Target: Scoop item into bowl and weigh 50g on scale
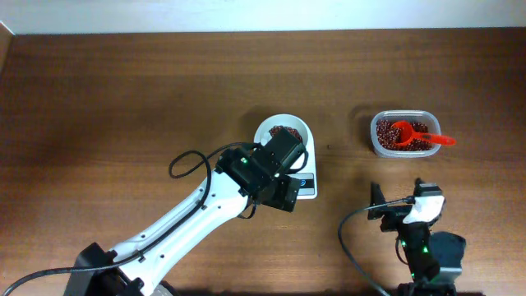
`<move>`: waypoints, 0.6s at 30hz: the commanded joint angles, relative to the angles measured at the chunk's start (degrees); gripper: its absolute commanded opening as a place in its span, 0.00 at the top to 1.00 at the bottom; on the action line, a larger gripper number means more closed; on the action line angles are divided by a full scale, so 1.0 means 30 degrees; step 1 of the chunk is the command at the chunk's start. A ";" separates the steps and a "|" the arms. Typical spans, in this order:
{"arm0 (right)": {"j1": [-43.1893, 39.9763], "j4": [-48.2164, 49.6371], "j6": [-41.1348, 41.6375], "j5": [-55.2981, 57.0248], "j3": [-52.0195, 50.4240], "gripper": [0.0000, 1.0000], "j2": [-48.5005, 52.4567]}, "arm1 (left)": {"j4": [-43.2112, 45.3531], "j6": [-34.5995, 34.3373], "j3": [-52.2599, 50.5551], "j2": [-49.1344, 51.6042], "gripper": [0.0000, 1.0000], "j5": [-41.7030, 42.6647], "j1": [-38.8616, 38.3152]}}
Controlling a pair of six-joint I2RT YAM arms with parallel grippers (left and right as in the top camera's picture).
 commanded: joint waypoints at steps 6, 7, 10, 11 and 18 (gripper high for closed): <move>0.0087 -0.0102 0.0138 0.0168 -0.0102 0.01 -0.2069 | -0.0022 -0.0240 -0.0044 0.0066 0.01 -0.0219 -0.0058; 0.0087 -0.0102 0.0138 0.0175 -0.0102 0.01 -0.2069 | -0.0022 -0.0240 -0.0044 0.0066 0.01 -0.0219 -0.0058; 0.0087 -0.0102 0.0138 0.0168 -0.0102 0.01 -0.2069 | -0.0022 -0.0240 -0.0044 0.0066 0.01 -0.0219 -0.0066; 0.0087 -0.0102 0.0138 0.0175 -0.0102 0.01 -0.2069 | -0.0015 -0.0240 -0.0044 0.0066 0.01 -0.0219 -0.0058; 0.0087 -0.0138 0.0138 0.0313 -0.0102 0.01 -0.1428 | -0.0015 -0.0240 -0.0044 0.0066 0.01 -0.0219 -0.0058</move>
